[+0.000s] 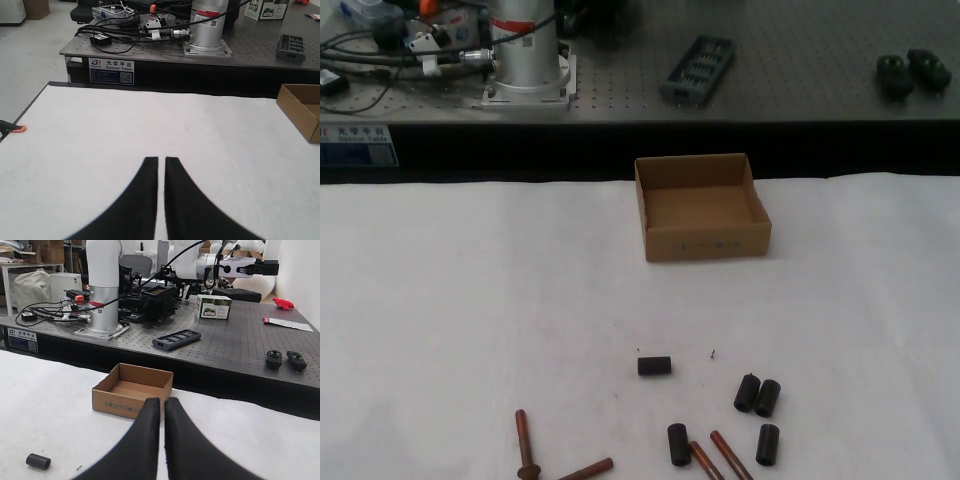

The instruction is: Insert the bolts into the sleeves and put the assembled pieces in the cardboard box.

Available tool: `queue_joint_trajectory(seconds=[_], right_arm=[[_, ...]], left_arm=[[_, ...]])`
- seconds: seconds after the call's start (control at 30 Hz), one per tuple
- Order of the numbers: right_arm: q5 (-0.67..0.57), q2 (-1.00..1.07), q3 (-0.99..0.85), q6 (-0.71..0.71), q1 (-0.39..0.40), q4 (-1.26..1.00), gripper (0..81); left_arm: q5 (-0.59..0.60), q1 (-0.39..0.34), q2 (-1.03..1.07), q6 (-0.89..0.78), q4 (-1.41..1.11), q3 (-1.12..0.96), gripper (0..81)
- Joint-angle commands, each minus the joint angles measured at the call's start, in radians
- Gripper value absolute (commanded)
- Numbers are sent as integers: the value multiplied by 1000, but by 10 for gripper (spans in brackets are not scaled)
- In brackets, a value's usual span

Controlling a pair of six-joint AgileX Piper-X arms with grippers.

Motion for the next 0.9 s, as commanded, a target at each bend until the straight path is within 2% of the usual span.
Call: queue_joint_trajectory(seconds=[0.0,0.27,0.47,0.63,0.87], right_arm=[[-4,-6,-5,0,1,-6,43],[-4,-6,-5,69,1,-6,43],[-4,-6,-5,68,1,17,43],[9,-4,-5,68,1,164,43],[20,-2,-5,95,1,141,43]], left_arm=[[-5,-1,-3,-13,-13,-6,43],[-5,-1,-3,-13,-13,-6,43],[-4,-1,-3,-25,-8,-6,43],[-4,-1,-3,-24,133,-6,43],[12,-1,-3,-24,150,-3,45]])
